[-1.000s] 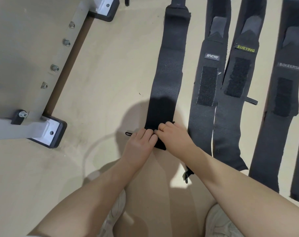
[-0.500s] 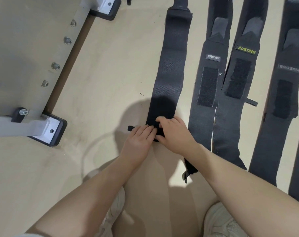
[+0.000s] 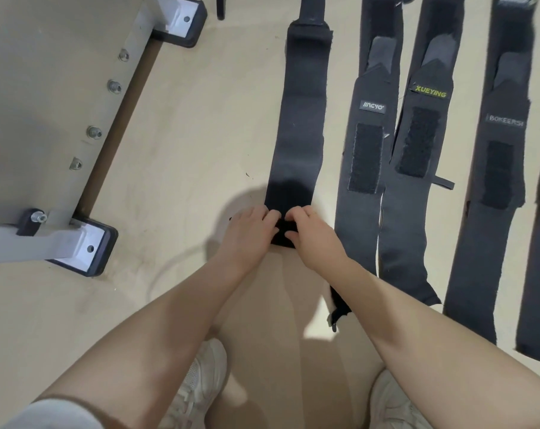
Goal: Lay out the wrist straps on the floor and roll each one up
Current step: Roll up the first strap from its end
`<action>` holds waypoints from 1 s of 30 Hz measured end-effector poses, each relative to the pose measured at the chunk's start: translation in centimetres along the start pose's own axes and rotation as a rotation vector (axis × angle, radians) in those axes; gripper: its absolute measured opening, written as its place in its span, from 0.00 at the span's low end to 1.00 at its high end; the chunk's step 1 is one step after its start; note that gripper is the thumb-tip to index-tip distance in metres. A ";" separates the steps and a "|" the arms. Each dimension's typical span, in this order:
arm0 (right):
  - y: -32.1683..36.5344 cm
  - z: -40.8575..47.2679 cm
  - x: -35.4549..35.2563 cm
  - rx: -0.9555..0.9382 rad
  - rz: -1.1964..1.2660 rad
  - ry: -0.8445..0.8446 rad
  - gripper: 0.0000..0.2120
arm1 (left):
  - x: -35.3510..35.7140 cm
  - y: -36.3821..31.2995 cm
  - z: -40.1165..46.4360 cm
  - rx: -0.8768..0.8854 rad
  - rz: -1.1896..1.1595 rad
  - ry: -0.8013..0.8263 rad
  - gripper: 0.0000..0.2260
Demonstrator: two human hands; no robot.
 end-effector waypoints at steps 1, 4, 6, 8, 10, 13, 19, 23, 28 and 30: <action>0.1 0.2 0.0 0.022 0.000 0.002 0.12 | -0.3 -0.3 0.1 0.028 0.014 -0.011 0.07; 0.4 0.2 0.6 0.104 0.012 -0.027 0.10 | 0.1 -0.6 -0.4 0.164 0.161 -0.096 0.12; 0.9 0.1 0.9 0.195 0.066 -0.073 0.11 | 1.5 -0.2 -1.6 0.197 0.169 -0.194 0.17; 1.4 0.1 1.1 0.306 0.055 -0.138 0.10 | 2.3 0.2 -2.5 0.235 0.176 -0.273 0.17; 1.7 0.1 1.0 0.358 -0.018 -0.210 0.09 | 2.4 0.3 -2.3 0.221 0.185 -0.252 0.17; 1.5 0.0 0.9 0.133 -0.194 -0.372 0.07 | 1.8 0.0 -0.5 0.161 0.145 -0.107 0.24; -0.2 -1.0 0.9 -0.206 -0.419 -0.283 0.15 | 0.5 0.8 1.2 0.085 -0.104 0.020 0.17; -0.6 0.3 -0.1 -0.222 -0.322 -0.190 0.16 | 0.2 1.0 1.3 0.058 -0.170 0.009 0.17; -1.3 0.9 -0.9 -0.203 -0.269 -0.028 0.17 | -0.7 0.9 1.5 0.111 -0.007 -0.041 0.24; -1.2 1.3 -1.0 -0.115 -0.143 -0.042 0.18 | -1.4 0.6 2.1 0.093 -0.071 -0.014 0.20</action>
Point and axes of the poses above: each hand's wrist, its own z-axis towards the middle knuckle, its own x-axis out of the palm, y = z × x, the point moved 1 cm from there along z, towards the middle knuckle, and after that the axes turned 4 degrees about -y, right-handed, at the moved point
